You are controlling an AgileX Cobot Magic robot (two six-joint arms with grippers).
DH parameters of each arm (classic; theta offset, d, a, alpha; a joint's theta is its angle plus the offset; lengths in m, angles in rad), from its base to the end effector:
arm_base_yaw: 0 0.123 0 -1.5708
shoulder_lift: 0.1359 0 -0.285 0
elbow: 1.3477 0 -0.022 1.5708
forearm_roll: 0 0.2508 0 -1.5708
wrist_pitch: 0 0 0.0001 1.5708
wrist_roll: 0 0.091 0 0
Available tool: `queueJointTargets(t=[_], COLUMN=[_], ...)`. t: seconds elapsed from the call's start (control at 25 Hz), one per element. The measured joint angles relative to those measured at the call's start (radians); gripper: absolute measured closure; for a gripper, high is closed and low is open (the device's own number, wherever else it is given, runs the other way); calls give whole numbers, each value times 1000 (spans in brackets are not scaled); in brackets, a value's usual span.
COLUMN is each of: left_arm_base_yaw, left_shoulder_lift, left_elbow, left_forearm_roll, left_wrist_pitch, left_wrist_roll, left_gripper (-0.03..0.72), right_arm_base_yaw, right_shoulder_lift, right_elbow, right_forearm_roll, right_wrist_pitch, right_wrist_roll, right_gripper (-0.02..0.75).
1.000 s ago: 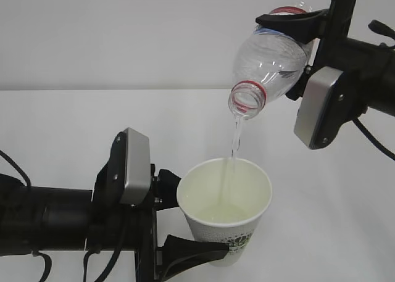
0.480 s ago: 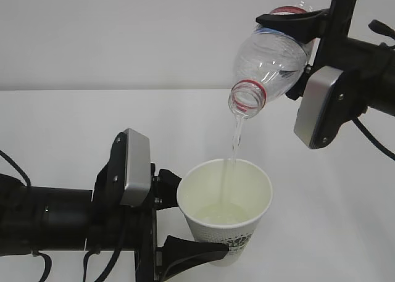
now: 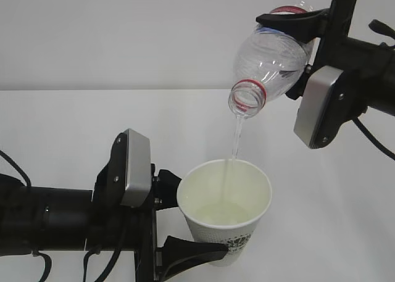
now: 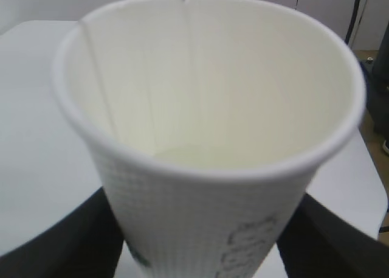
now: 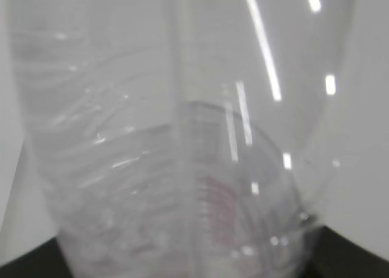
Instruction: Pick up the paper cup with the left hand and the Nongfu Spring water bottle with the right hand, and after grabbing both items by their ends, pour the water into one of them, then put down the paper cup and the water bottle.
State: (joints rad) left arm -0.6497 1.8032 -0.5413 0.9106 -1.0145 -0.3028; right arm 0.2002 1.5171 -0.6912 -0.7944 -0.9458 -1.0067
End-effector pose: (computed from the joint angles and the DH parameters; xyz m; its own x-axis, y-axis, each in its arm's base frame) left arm 0.1876 -0.2191 0.1399 -0.0209 0.2862 -0.9580 0.9901 0.1392 0.0200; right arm 0.2814 0.1108 0.2567 0.7295 -0.6839 -0.0082 0.0119 0.0247 -0.9996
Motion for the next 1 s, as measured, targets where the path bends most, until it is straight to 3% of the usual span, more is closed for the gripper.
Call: queueJointTargets(t=[1.0], left_arm_base_yaw=[0], left_shoulder_lift=[0], left_elbow=[0], left_forearm_roll=[0], left_wrist_pitch=[1], left_wrist_roll=[2], left_gripper=[153], right_arm_base_yaw=[0], right_shoulder_lift=[0], right_elbow=[0], right_forearm_roll=[24], right_wrist_pitch=[-2], right_wrist_roll=[-22], right_gripper=[325])
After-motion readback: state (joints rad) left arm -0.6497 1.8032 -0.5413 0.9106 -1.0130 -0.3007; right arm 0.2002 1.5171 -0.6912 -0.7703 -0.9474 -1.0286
